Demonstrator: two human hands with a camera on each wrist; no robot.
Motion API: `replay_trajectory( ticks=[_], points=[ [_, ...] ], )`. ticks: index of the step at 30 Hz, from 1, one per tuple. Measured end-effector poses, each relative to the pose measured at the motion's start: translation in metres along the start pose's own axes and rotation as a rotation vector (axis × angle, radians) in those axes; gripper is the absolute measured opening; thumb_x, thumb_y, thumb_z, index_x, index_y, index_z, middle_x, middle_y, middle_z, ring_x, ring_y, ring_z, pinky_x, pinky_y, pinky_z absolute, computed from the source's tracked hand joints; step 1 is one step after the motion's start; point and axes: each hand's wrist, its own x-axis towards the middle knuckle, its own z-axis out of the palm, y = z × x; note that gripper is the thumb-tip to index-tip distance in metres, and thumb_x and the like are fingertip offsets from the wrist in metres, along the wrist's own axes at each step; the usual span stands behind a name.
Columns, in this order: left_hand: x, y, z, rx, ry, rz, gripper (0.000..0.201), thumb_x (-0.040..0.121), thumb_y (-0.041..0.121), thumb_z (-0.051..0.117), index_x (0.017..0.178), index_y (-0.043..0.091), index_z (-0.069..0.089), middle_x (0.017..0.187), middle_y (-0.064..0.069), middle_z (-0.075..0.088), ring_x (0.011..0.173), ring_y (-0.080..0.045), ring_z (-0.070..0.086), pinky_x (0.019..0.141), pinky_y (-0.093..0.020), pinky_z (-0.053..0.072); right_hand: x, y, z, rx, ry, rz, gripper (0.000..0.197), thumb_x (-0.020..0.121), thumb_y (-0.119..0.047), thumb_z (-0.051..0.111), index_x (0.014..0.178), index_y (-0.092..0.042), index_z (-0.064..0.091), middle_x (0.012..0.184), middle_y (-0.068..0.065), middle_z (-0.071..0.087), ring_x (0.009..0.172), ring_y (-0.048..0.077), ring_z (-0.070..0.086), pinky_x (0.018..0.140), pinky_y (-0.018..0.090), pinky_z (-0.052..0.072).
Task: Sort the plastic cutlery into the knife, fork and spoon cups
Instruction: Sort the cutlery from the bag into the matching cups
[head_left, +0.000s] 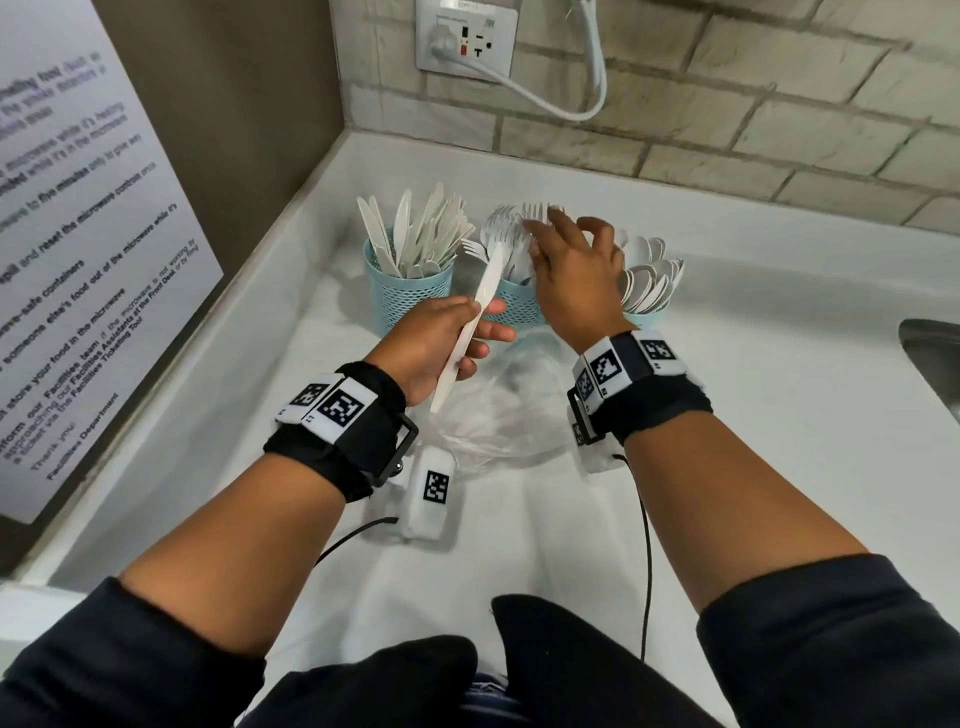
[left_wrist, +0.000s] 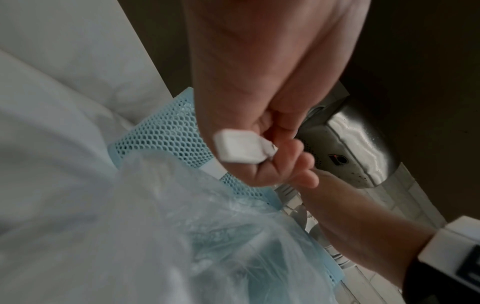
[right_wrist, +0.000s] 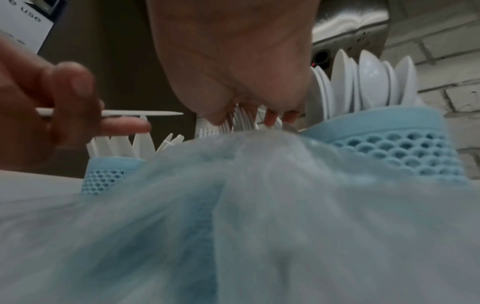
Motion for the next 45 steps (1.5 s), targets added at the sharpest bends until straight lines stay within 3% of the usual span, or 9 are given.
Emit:
replay_trajectory(
  ticks=[9, 12, 16, 21, 24, 31, 38, 42, 45],
  points=[
    [-0.001, 0.006, 0.000, -0.065, 0.030, 0.167, 0.019, 0.099, 0.008, 0.040, 0.095, 0.012, 0.059, 0.079, -0.003, 0.066, 0.057, -0.005, 0.062, 0.055, -0.014, 0.050, 0.006, -0.015, -0.027, 0.069, -0.016, 0.048, 0.045, 0.095, -0.026, 0.043, 0.140, -0.026, 0.039, 0.151, 0.001, 0.031, 0.135, 0.029, 0.021, 0.103, 0.040, 0.024],
    [0.000, 0.022, -0.005, -0.115, 0.092, 0.299, 0.024, 0.096, -0.003, 0.039, 0.109, 0.014, 0.050, 0.090, -0.006, 0.066, 0.067, -0.008, 0.068, 0.066, -0.020, 0.055, 0.004, -0.018, -0.032, 0.127, 0.010, 0.070, 0.043, 0.095, -0.027, 0.045, 0.138, -0.027, 0.042, 0.149, 0.001, 0.035, 0.134, 0.026, 0.022, 0.103, 0.038, 0.025],
    [0.004, 0.049, -0.015, -0.094, 0.186, 0.355, 0.038, 0.090, -0.012, 0.035, 0.113, 0.017, 0.047, 0.083, -0.004, 0.061, 0.059, -0.009, 0.057, 0.050, -0.017, 0.044, 0.001, -0.018, -0.032, 0.213, 0.015, 0.105, 0.039, 0.095, -0.027, 0.046, 0.133, -0.027, 0.049, 0.145, 0.002, 0.039, 0.133, 0.026, 0.023, 0.103, 0.038, 0.025],
    [0.013, 0.058, -0.022, 0.057, 0.221, 0.351, 0.023, 0.102, 0.017, 0.030, 0.108, 0.017, 0.052, 0.070, 0.001, 0.049, 0.049, -0.005, 0.038, 0.042, -0.014, 0.030, -0.004, -0.019, -0.030, 0.271, 0.003, 0.103, 0.036, 0.094, -0.023, 0.048, 0.129, -0.025, 0.054, 0.141, 0.004, 0.044, 0.131, 0.028, 0.026, 0.102, 0.040, 0.027],
    [0.013, 0.064, -0.023, 0.086, 0.256, 0.459, 0.024, 0.102, 0.013, 0.030, 0.101, 0.017, 0.053, 0.069, 0.001, 0.054, 0.050, -0.002, 0.052, 0.050, -0.015, 0.038, -0.007, -0.018, -0.031, 0.268, -0.017, 0.114, 0.034, 0.094, -0.024, 0.047, 0.128, -0.025, 0.054, 0.140, 0.003, 0.044, 0.130, 0.029, 0.027, 0.101, 0.038, 0.028],
    [0.000, 0.091, -0.024, 0.091, 0.314, 0.803, 0.037, 0.089, -0.006, 0.033, 0.103, 0.026, 0.044, 0.091, 0.001, 0.067, 0.091, -0.013, 0.068, 0.082, -0.027, 0.053, -0.011, -0.014, -0.035, 0.325, 0.002, 0.137, 0.033, 0.093, -0.020, 0.048, 0.125, -0.023, 0.057, 0.135, 0.004, 0.049, 0.128, 0.030, 0.030, 0.102, 0.040, 0.030],
    [-0.004, 0.094, -0.024, 0.038, 0.375, 0.973, 0.017, 0.095, 0.008, 0.032, 0.100, 0.019, 0.044, 0.088, -0.005, 0.066, 0.087, -0.020, 0.068, 0.084, -0.037, 0.053, -0.016, -0.012, -0.035, 0.351, 0.013, 0.134, 0.032, 0.093, -0.019, 0.049, 0.124, -0.021, 0.057, 0.133, 0.005, 0.050, 0.126, 0.031, 0.032, 0.100, 0.037, 0.029],
    [-0.003, 0.098, -0.025, 0.057, 0.434, 1.140, 0.011, 0.097, 0.008, 0.034, 0.101, 0.014, 0.043, 0.088, -0.010, 0.063, 0.088, -0.024, 0.066, 0.084, -0.033, 0.053, -0.018, -0.008, -0.033, 0.345, 0.003, 0.125, 0.032, 0.093, -0.018, 0.050, 0.123, -0.021, 0.058, 0.132, 0.006, 0.051, 0.126, 0.031, 0.034, 0.098, 0.031, 0.025],
    [0.011, 0.089, -0.031, 0.227, 0.528, 1.016, 0.018, 0.092, 0.005, 0.044, 0.088, 0.020, 0.053, 0.083, 0.000, 0.063, 0.081, -0.010, 0.063, 0.083, -0.025, 0.050, -0.020, -0.008, -0.033, 0.352, -0.005, 0.130, 0.031, 0.093, -0.017, 0.050, 0.123, -0.021, 0.059, 0.132, 0.008, 0.051, 0.125, 0.031, 0.034, 0.099, 0.029, 0.025]
  ],
)
